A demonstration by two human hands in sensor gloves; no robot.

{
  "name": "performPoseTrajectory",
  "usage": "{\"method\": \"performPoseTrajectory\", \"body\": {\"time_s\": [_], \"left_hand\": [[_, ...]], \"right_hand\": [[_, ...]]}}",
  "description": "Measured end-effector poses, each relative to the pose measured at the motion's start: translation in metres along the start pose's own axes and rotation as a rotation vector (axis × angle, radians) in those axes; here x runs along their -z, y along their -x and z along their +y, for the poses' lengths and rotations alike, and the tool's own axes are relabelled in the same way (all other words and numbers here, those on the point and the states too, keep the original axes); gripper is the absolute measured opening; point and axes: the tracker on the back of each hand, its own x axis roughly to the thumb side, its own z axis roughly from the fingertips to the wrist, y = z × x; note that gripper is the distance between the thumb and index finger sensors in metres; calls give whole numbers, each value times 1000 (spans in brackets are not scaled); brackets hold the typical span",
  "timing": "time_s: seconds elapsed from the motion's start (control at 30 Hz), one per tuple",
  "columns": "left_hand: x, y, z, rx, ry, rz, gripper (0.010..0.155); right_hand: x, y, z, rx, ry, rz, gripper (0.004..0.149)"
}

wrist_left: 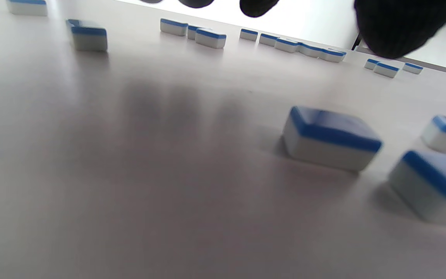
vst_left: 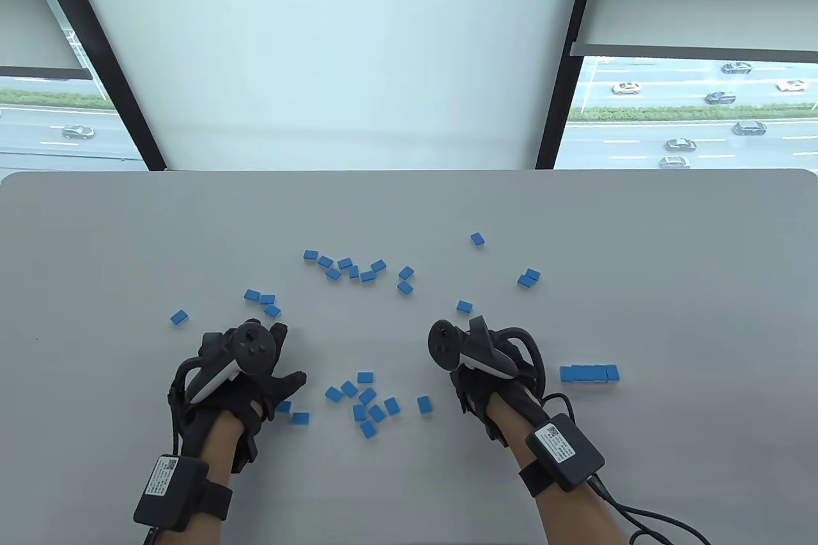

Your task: Build mahjong tile wall

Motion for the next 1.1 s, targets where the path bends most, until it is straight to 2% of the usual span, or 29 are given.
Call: {"method": "performPoseTrajectory", "body": {"time_s": [0.2,0.33,0.63,0.83,0.97,1.1], "left_hand": [[0,-1,-1,3,8,1,89],[-1,-1,-2,2,14,0,89],[-1,-1,-2,0,18,7,89],[-1,0,-3,-10,17,8,89],[-1,0,-3,-15,21,6,89],[0,0,-5,-16,33,3,89]], "right_hand": [[-8,-14,-4,28,30,-66,58],[-8,-22,2,33,-2,-90,58],[-8,-22,5,23,-4,-98,60],[-21,-29,-11,21,28,-142,61],[-30,-39,-15,28,-25,-199,57],[-31,-44,-11,30,-92,-212,63]]}}
